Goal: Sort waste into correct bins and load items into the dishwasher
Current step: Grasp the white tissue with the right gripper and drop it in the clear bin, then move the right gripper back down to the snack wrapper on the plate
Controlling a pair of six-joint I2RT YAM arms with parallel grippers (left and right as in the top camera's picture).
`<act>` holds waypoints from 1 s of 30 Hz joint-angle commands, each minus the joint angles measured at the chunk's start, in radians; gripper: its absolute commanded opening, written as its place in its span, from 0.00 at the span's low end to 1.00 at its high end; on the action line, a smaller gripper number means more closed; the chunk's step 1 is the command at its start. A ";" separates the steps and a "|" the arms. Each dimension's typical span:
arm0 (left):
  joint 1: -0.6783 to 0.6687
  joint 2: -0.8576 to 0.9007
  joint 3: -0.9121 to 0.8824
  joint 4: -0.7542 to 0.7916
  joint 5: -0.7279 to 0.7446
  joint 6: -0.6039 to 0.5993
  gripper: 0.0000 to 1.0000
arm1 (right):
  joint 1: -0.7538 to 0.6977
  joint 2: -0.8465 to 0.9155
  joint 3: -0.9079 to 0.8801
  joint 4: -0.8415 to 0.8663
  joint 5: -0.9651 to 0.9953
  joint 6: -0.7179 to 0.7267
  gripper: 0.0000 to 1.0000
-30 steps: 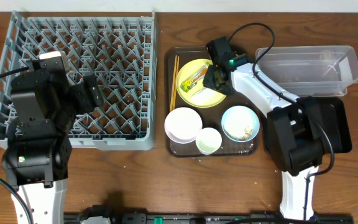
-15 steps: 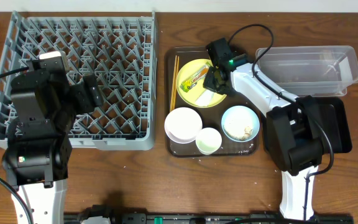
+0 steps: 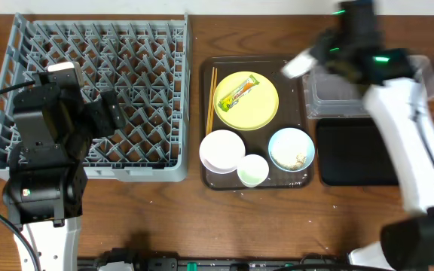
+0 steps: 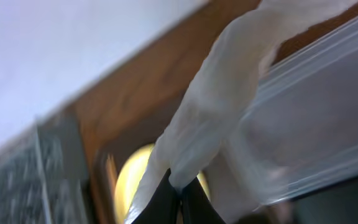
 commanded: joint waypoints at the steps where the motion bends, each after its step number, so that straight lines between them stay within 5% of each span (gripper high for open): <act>1: -0.003 0.003 0.023 0.000 -0.002 0.009 0.89 | -0.068 0.054 -0.024 -0.019 0.079 0.005 0.01; 11: -0.003 0.003 0.023 0.000 -0.002 0.009 0.89 | -0.161 0.227 -0.031 -0.032 0.105 0.091 0.02; 13: -0.003 0.003 0.023 0.000 -0.002 0.009 0.90 | -0.162 0.243 -0.031 -0.032 0.094 0.090 0.13; 15: -0.003 0.003 0.023 0.000 -0.002 0.009 0.89 | -0.161 0.246 -0.031 -0.032 0.082 0.081 0.39; 19: -0.003 0.003 0.023 0.000 -0.002 0.009 0.90 | -0.159 0.222 -0.018 -0.014 0.029 -0.010 0.61; 30: -0.003 0.003 0.023 0.000 -0.002 0.009 0.89 | -0.002 0.167 0.114 -0.007 -0.207 -0.199 0.71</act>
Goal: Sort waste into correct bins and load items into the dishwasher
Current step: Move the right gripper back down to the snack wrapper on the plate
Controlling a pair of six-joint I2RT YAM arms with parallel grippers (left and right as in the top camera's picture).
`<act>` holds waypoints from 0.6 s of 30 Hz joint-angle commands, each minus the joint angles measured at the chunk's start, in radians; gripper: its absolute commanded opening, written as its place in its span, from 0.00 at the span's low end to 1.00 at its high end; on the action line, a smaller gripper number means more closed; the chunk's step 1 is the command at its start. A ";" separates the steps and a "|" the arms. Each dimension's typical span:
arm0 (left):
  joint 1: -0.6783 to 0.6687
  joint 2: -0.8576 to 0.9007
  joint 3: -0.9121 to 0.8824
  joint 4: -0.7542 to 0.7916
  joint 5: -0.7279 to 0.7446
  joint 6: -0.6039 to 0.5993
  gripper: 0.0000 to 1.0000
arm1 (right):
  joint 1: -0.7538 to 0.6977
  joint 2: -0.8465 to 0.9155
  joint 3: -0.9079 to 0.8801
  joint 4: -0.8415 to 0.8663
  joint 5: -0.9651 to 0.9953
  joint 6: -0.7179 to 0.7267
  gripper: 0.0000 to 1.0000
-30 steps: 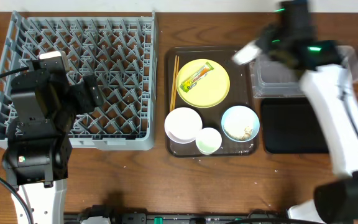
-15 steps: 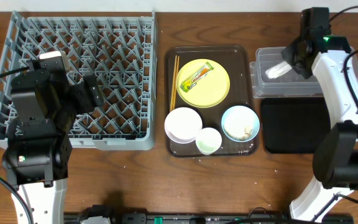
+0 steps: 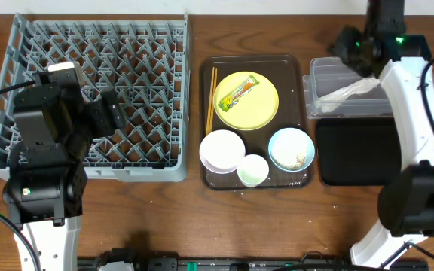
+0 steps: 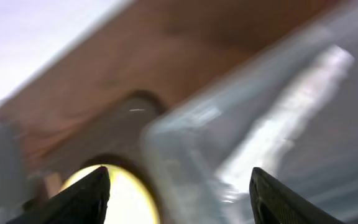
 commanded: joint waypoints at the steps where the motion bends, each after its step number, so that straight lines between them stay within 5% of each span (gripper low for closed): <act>1: -0.003 0.000 0.023 0.000 -0.002 0.009 0.89 | 0.124 -0.029 0.026 0.017 -0.060 -0.055 0.71; 10: -0.003 0.000 0.023 0.000 -0.002 0.009 0.90 | 0.418 0.102 0.025 0.138 0.173 0.089 0.70; 18: -0.003 0.000 0.023 0.000 -0.002 0.009 0.89 | 0.465 0.256 0.025 0.147 0.216 0.256 0.68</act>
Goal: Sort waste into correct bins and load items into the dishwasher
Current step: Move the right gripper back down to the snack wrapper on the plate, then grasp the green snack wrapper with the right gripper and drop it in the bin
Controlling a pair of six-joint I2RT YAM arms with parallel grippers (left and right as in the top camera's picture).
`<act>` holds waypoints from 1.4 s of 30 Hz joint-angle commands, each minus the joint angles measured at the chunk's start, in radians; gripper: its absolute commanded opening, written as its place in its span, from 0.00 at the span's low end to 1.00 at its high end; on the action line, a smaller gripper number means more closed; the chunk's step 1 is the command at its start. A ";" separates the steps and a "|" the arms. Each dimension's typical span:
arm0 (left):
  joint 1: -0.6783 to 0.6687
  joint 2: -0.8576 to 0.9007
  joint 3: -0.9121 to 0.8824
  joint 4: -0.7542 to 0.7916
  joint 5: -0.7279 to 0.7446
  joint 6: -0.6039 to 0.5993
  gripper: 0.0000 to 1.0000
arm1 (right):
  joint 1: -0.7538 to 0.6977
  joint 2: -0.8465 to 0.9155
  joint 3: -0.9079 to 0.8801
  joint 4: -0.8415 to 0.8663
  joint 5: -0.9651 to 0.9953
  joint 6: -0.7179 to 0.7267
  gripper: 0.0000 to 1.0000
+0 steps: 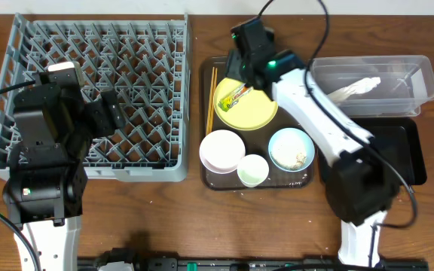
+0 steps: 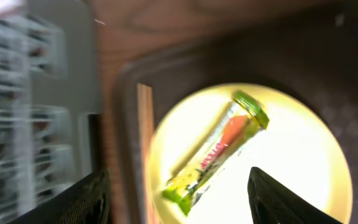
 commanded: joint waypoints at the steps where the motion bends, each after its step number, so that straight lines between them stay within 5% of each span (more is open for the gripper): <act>1: -0.003 0.000 0.023 0.000 -0.002 0.009 0.89 | -0.001 0.061 0.006 0.001 0.036 0.100 0.68; 15: -0.003 0.000 0.023 0.000 -0.002 0.009 0.89 | -0.001 0.221 0.006 0.045 -0.021 0.116 0.59; 22: -0.003 0.000 0.023 0.000 -0.002 0.009 0.90 | -0.001 0.257 0.006 0.031 -0.025 0.116 0.47; 27: -0.003 0.000 0.023 0.000 -0.002 0.009 0.90 | -0.001 0.265 0.006 0.014 -0.032 0.114 0.02; 33: -0.003 0.000 0.023 0.000 -0.002 0.009 0.89 | -0.027 0.198 0.030 -0.055 -0.051 0.053 0.01; 42: -0.003 0.000 0.023 0.000 -0.002 0.009 0.89 | -0.180 -0.152 0.046 -0.255 -0.031 0.002 0.01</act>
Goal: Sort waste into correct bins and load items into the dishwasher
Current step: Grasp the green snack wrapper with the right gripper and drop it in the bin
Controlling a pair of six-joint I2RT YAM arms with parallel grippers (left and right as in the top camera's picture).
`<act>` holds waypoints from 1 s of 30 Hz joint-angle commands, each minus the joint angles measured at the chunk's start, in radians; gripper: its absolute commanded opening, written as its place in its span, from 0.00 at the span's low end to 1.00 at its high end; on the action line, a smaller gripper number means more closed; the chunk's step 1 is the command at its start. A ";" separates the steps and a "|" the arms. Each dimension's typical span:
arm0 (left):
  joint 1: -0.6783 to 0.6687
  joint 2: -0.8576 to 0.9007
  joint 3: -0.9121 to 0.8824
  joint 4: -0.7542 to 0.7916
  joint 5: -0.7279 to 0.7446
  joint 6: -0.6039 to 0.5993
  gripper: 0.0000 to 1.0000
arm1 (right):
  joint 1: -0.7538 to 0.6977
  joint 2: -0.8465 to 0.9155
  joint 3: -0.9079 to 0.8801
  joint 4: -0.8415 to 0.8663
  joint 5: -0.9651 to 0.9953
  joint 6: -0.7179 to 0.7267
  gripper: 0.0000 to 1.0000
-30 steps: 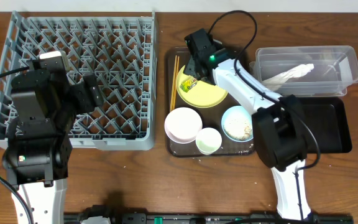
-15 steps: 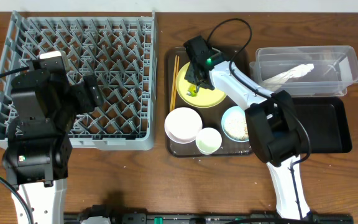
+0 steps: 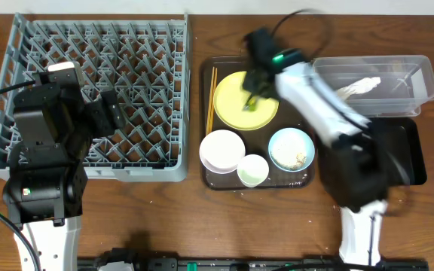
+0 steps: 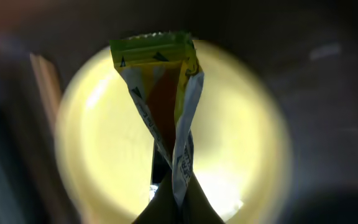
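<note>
My right gripper (image 4: 176,196) is shut on a yellow-green snack wrapper (image 4: 160,106), which hangs above the yellow plate (image 4: 98,155). From overhead, the right gripper (image 3: 253,96) is over the yellow plate (image 3: 232,109) on the dark tray (image 3: 206,120), and the wrapper is hard to make out under the blurred arm. White crumpled waste (image 3: 356,88) lies in the clear bin (image 3: 420,79). Wooden chopsticks (image 3: 212,98), a white bowl (image 3: 222,150), a small green cup (image 3: 252,170) and a light-blue bowl (image 3: 291,148) sit on the tray. The left gripper (image 3: 115,117) rests over the grey dish rack (image 3: 96,90); its jaws are hard to read.
A black bin (image 3: 405,158) lies below the clear bin at the right, partly hidden by the right arm. The dish rack fills the left side of the wooden table (image 3: 202,218).
My right gripper was open above the wrapper lying flat on the yellow plate. Now it is shut on the wrapper, which stands lifted off the plate. The left arm has not moved.
First my right gripper held white crumpled waste beside the clear bin. Then it was open and the waste lay in that bin. After that it was open over the yellow plate with the wrapper on it, and now it grips the wrapper.
</note>
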 commanded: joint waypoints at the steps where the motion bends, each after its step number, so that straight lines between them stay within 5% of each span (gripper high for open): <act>1: -0.003 0.000 0.023 0.000 -0.002 0.009 0.89 | -0.095 -0.186 0.032 -0.069 0.056 -0.026 0.02; 9: -0.003 0.000 0.023 0.000 -0.002 0.009 0.90 | -0.338 -0.253 0.000 -0.302 0.178 0.141 0.01; 16: -0.003 0.000 0.023 0.000 -0.002 0.009 0.89 | -0.443 -0.238 -0.206 -0.096 0.174 0.235 0.02; 17: -0.003 0.000 0.023 0.000 -0.002 0.009 0.89 | -0.450 -0.238 -0.231 -0.057 0.175 0.232 0.07; 21: -0.003 0.000 0.023 0.000 -0.002 0.009 0.90 | -0.460 -0.238 -0.287 0.042 0.174 0.169 0.57; 25: -0.003 0.000 0.023 0.000 -0.002 0.009 0.90 | -0.458 -0.250 -0.263 0.057 0.115 0.011 0.81; 30: -0.003 0.000 0.023 0.000 -0.002 0.009 0.89 | -0.456 -0.309 -0.203 0.037 -0.029 -0.208 0.99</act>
